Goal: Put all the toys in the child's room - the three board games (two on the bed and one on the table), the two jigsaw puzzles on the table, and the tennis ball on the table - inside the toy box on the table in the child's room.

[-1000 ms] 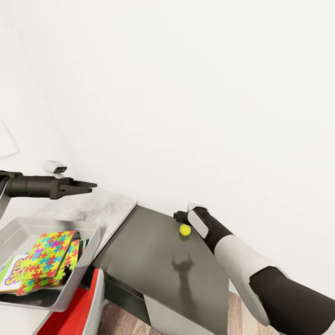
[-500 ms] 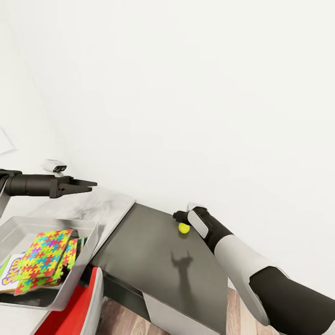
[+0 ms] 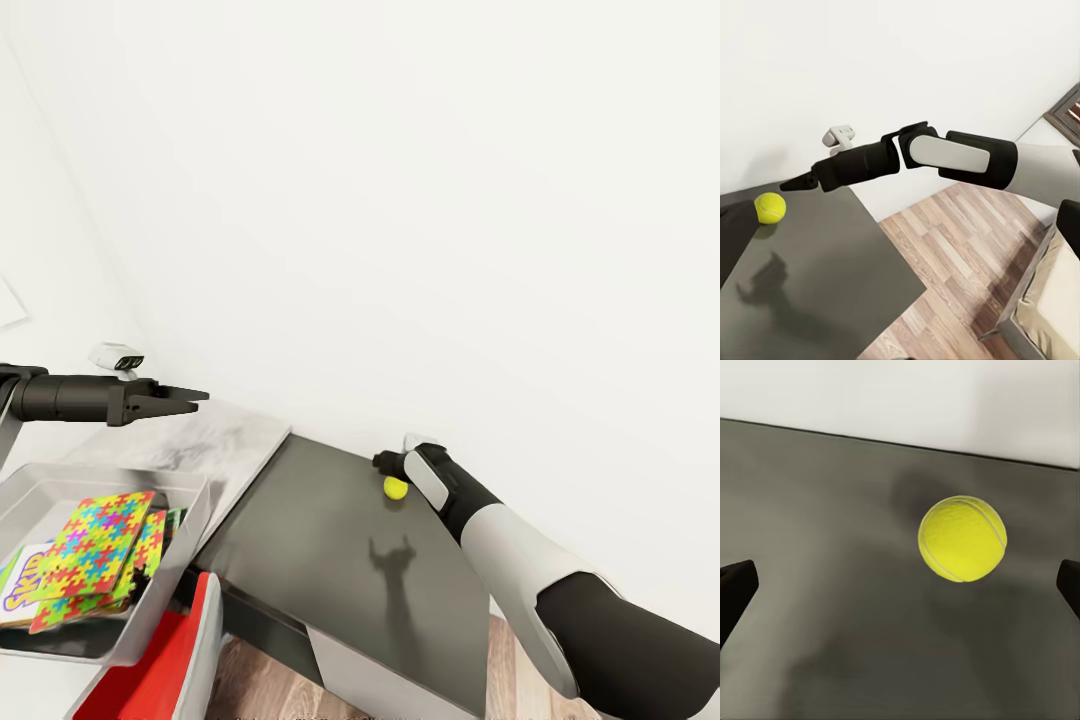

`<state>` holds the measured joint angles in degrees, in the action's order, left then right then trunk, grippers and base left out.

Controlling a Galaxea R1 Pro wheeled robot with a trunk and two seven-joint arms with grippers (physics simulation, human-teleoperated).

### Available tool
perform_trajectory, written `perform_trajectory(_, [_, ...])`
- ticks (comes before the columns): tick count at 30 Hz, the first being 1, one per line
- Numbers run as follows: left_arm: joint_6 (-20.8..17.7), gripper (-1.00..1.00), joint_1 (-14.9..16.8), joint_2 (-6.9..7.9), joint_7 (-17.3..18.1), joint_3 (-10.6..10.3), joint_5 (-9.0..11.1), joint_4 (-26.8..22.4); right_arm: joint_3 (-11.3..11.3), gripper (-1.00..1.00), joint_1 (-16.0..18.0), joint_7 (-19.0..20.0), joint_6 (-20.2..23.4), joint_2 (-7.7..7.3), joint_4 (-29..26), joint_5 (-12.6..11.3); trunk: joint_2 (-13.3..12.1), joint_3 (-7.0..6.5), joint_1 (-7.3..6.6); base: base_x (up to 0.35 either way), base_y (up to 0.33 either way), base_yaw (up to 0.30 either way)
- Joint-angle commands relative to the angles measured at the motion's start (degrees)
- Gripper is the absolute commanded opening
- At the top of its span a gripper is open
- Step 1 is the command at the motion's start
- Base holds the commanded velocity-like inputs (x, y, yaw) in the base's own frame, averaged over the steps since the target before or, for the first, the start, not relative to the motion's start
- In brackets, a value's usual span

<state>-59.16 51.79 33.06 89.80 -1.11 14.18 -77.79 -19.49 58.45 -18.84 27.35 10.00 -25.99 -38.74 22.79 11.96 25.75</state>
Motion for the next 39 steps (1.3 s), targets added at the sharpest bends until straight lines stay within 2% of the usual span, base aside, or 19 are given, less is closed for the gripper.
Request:
perform_trajectory(1, [-0.6, 1.0, 0.1, 0.07, 0.2, -0.1, 0.1, 0.0, -0.2, 1.0, 0.1, -0.5, 0.0, 0.0, 0.0, -0.4, 0.1, 0.21, 0.03, 0.0, 0.0, 0.0])
perform_trajectory(23, [-0.5, 1.0, 0.1, -0.01, 0.2, 0.0, 0.1, 0.0, -0.2, 1.0, 0.4, -0.8, -1.2, 0.0, -0.1, -0.4, 0.1, 2.23, 0.03, 0.0, 0.0, 0.0])
perform_trajectory(39, [-0.5, 1.0, 0.1, 0.07, 0.2, 0.0, 0.1, 0.0, -0.2, 1.0, 2.2, -1.0, -1.9, -0.06, -0.1, -0.4, 0.1, 3.73, 0.03, 0.0, 0.0, 0.0])
